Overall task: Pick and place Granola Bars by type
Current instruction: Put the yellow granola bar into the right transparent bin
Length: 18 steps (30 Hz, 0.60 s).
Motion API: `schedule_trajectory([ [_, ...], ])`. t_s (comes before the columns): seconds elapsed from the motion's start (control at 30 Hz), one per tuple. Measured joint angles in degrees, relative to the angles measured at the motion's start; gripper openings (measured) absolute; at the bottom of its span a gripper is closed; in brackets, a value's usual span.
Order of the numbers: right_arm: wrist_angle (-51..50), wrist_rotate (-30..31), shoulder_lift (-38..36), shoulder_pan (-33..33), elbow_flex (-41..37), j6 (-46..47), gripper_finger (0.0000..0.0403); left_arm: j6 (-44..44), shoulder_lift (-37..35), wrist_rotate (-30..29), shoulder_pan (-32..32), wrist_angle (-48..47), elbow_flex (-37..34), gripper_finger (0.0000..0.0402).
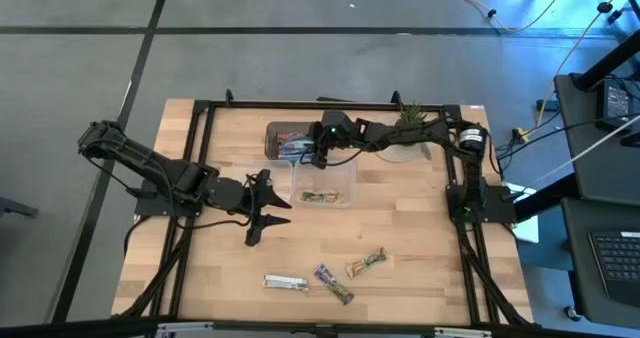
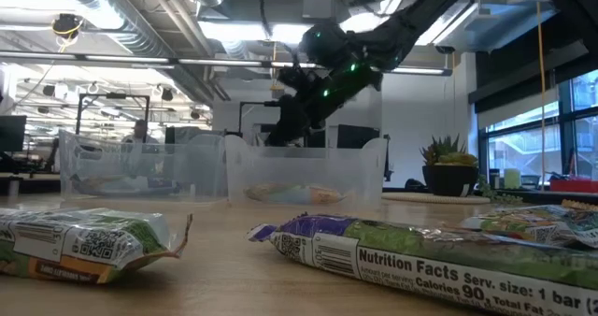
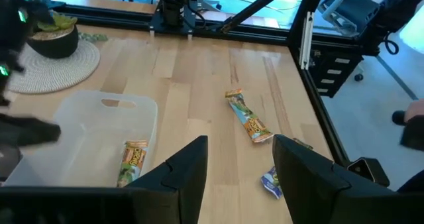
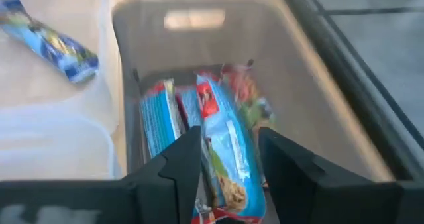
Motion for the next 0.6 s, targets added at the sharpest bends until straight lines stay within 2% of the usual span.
schedule_trajectory([
  [0.17,-4.1,0.1,-7.5,1.4,0.1,-0.1,0.0157,0.0,0.0,0.0,0.0,0.0,0.0,0.0162],
  [0.33,-14.5,0.1,-15.4,4.1,0.1,0.3,0.0157,0.0,0.0,0.0,0.0,0.3,0.0,0.0164],
  [0.5,-27.5,0.1,-21.7,8.0,-0.5,5.9,0.0157,-0.8,0.0,0.0,0.0,0.4,0.0,0.0163],
  [0.6,-28.8,0.1,-26.2,12.4,-4.3,8.5,0.0157,-0.9,0.0,0.0,0.0,0.5,0.0,0.0161],
])
